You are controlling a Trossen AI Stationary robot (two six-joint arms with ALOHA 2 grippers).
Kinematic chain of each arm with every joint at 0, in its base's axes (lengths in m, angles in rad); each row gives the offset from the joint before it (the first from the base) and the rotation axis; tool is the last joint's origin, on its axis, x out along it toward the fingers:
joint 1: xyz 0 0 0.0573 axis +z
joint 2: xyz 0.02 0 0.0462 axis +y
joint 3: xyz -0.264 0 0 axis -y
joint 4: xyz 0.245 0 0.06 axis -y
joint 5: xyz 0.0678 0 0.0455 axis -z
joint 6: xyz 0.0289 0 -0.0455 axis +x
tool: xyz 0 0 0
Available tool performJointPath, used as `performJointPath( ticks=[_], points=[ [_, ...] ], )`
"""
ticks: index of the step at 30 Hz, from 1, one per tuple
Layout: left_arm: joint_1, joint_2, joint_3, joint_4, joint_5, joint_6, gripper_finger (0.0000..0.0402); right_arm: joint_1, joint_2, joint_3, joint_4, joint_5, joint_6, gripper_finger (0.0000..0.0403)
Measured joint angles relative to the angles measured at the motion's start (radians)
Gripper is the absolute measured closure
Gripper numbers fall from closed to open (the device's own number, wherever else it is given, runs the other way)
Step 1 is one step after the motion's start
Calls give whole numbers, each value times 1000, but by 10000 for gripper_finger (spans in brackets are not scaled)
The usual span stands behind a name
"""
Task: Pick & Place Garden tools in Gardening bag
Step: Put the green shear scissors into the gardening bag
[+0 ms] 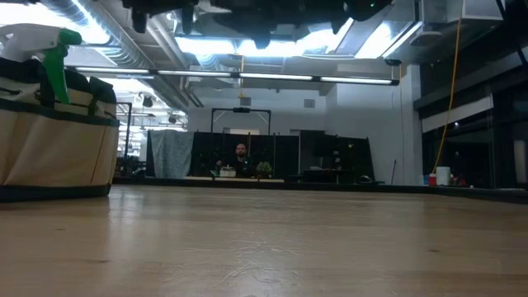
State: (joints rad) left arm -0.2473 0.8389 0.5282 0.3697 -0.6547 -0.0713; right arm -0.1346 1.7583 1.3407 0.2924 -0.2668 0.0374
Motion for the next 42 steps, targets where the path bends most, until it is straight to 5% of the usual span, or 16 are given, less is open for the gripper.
performJointPath(
  ticks=[14, 29, 42],
  points=[
    [-137, -217, 0, -409, 9, -273, 377, -15, -6, 0, -255, 0, 34, 208],
    [-233, -358, 0, -782, 222, -748, 374, -16, -5, 0, -375, 4, 32, 208],
    [-270, -452, 0, -961, 350, -948, 371, -16, -5, 0, -395, 4, 26, 208]
  ],
)
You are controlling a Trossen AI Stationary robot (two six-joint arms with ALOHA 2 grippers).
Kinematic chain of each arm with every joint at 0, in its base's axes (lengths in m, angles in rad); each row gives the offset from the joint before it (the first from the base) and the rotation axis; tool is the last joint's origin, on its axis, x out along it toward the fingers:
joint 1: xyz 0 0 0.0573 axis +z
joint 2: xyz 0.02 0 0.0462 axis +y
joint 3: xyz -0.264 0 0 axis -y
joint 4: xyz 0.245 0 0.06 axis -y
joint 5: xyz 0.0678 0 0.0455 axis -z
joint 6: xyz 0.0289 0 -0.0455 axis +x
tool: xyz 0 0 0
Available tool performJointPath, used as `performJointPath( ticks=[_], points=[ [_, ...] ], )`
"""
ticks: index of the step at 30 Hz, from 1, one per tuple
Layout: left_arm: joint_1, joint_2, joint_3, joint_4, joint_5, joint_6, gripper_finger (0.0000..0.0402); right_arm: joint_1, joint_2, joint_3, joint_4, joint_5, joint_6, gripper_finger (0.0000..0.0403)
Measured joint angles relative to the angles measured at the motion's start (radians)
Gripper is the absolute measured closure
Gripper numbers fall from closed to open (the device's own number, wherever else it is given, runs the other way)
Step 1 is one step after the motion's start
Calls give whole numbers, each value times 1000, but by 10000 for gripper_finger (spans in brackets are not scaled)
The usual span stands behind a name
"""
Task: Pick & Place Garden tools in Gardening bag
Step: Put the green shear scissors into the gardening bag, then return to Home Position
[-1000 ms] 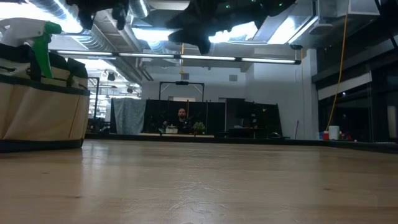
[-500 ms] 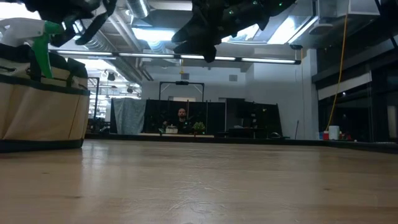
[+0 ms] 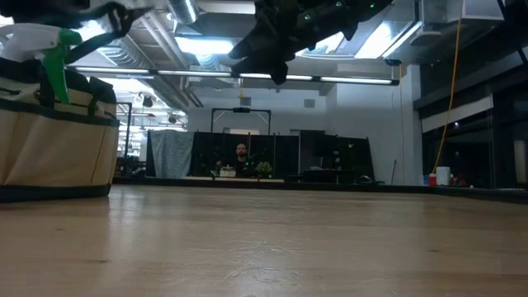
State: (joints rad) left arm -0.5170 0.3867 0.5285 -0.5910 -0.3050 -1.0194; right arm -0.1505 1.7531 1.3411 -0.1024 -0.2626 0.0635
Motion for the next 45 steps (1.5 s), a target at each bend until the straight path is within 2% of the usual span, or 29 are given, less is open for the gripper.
performJointPath(
  ticks=[8, 16, 27, 40, 45],
  points=[
    [-13, -40, 2, -184, 46, -147, 371, 0, 0, 0, -11, 0, -6, 208],
    [-13, -40, 3, -213, 88, -150, 368, 0, 1, 0, -11, 0, -19, 208],
    [-13, -37, -2, -275, 93, -95, 313, 0, 1, 0, -10, 0, -19, 208],
    [-13, -38, -2, -312, 46, -60, 242, 0, 1, 0, -19, 0, -40, 208],
    [-13, -37, 0, -315, -78, 41, 216, -12, 1, 0, -62, 0, -79, 208]
  ],
)
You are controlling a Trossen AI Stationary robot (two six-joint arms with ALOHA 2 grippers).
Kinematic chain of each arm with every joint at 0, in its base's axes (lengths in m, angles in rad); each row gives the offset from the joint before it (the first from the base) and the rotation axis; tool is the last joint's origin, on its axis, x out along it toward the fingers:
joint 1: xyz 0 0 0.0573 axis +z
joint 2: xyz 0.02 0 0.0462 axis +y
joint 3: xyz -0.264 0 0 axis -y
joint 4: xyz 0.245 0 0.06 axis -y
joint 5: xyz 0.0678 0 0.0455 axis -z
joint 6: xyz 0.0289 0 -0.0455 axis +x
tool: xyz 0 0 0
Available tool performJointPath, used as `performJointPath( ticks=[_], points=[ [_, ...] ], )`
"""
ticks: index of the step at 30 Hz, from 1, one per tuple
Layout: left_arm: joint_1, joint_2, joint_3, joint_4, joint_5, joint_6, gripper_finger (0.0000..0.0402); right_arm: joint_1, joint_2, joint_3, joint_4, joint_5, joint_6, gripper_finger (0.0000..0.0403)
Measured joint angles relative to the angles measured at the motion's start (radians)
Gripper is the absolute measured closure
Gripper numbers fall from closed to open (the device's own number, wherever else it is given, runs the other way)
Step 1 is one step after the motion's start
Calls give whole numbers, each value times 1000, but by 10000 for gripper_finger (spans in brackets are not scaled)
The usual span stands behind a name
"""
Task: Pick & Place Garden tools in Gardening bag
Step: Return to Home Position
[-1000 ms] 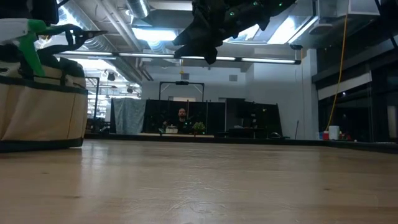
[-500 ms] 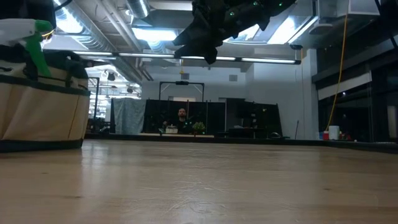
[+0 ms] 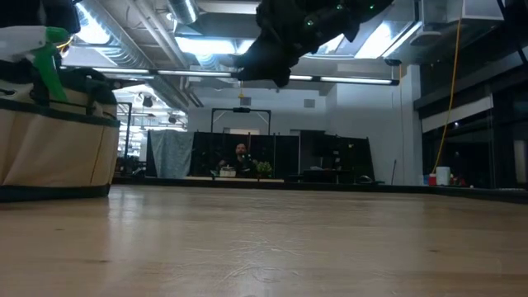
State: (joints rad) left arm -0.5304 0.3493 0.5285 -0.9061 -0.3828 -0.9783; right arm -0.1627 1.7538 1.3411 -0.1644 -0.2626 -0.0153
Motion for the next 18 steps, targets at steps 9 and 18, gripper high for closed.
performJointPath(
  ticks=[9, 18],
  points=[
    [0, 30, -2, -126, -12, -14, 224, -24, 0, 0, -68, 0, 16, 208],
    [0, 27, -2, -100, -16, -24, 236, -28, 0, 0, -73, 0, -7, 208]
  ],
)
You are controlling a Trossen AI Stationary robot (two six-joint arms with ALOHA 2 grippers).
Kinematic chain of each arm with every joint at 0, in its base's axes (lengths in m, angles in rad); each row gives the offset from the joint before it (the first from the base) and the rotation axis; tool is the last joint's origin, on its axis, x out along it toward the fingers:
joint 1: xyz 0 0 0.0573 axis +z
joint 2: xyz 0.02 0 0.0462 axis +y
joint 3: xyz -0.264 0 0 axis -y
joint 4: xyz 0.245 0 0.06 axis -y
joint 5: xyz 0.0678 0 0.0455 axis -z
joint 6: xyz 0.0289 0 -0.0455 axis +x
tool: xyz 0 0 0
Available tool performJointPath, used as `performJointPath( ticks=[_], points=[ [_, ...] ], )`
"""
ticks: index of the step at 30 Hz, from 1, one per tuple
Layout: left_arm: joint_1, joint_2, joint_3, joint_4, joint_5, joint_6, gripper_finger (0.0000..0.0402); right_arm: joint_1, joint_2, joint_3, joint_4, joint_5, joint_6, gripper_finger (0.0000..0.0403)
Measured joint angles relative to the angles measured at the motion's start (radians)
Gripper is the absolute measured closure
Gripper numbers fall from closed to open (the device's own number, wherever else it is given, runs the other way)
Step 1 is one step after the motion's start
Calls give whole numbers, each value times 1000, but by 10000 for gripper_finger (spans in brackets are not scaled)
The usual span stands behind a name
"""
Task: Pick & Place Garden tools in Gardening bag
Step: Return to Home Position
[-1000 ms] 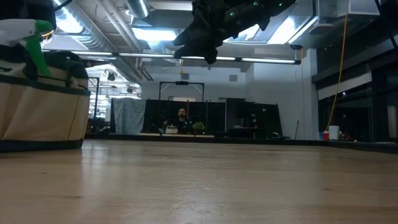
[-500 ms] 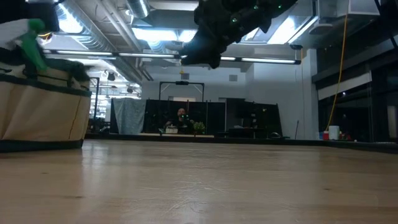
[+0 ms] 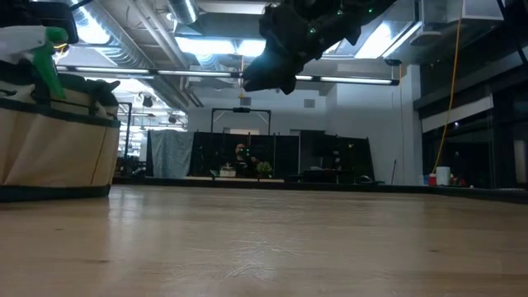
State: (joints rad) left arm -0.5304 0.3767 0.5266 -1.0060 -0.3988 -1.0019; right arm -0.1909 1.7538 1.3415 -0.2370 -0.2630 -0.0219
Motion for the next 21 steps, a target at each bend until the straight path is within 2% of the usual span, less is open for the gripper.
performJointPath(
  ticks=[5, 8, 9, 11, 14, 18, 21],
  points=[
    [0, 0, 0, 1, 5, -32, 233, 0, 0, 0, -67, 0, -11, 208],
    [0, 3, 0, 12, -50, -58, 235, 0, 0, 0, -67, 0, -12, 208],
    [0, 6, 0, 26, -80, -21, 236, 0, 0, 0, -66, 0, -12, 208],
    [0, 6, -2, 96, -140, 141, 237, 0, 0, 0, -66, 0, -11, 208],
    [0, -4, -13, 285, -191, 431, 236, 0, 0, 0, -64, 0, -12, 208],
    [0, -27, -13, 531, -153, 755, 233, 0, 0, 0, -86, 0, 22, 208],
    [0, -33, -12, 721, -70, 941, 234, -1, -6, 0, -133, -16, -16, 208]
  ],
)
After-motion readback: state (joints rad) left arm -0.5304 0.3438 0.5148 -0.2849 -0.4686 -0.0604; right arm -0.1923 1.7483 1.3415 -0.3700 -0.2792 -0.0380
